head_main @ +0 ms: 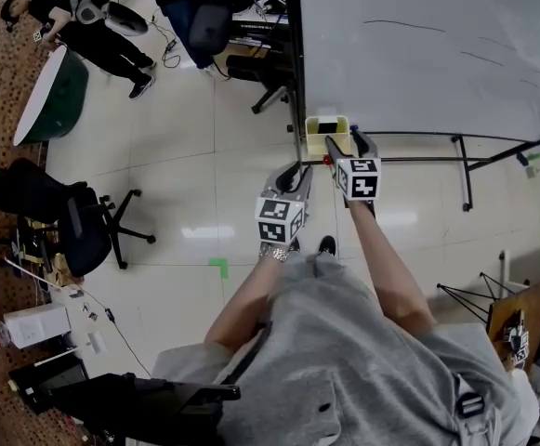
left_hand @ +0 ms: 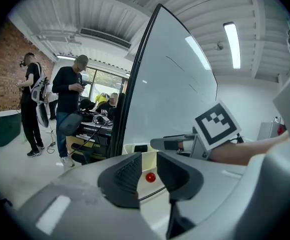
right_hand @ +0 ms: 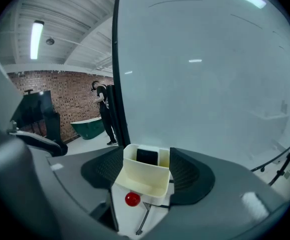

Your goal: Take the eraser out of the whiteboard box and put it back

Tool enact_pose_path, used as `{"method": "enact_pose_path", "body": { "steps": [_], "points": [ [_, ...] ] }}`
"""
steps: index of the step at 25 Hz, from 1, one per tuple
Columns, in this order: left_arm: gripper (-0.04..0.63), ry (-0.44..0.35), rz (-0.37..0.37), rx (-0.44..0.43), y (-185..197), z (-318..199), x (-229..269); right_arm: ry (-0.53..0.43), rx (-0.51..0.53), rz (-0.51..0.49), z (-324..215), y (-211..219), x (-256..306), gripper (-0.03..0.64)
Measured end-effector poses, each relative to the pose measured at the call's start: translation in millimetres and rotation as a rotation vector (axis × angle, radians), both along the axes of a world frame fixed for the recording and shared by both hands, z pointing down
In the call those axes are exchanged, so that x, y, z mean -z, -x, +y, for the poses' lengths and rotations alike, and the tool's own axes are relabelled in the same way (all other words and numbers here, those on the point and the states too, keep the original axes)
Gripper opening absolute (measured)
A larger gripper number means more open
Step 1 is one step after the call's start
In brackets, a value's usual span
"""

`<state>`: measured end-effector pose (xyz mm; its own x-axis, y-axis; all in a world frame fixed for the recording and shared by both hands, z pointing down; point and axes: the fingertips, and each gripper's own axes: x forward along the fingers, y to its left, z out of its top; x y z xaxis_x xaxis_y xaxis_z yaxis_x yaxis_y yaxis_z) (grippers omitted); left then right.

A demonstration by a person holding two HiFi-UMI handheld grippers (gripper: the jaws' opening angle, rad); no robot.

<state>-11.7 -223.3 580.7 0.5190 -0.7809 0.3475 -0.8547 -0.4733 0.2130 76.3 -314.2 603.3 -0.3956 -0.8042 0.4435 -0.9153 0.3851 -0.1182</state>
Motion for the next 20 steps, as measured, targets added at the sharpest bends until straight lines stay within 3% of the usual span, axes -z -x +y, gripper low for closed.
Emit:
{"method": "enact_pose_path", "body": {
  "steps": [7,14,20],
  "points": [
    [0.095,0.024,-0.005,-0.005,2.8,34.1,-12.4,0.059,-0.020,-0.048,63.6,3.6,-16.7,0.287],
    [0.094,-0.012,0.046,-0.054,17.3,69.2,-0.5,0.097,-0.030,-0.072,146.8,43.9,-25.8,0.282],
    [0.086,-0.010,0.028,-0.073,23.2,102.7,-7.8,0.085,-0.024,-0.059,194.4,63.4,-17.8,0.275]
  ]
}}
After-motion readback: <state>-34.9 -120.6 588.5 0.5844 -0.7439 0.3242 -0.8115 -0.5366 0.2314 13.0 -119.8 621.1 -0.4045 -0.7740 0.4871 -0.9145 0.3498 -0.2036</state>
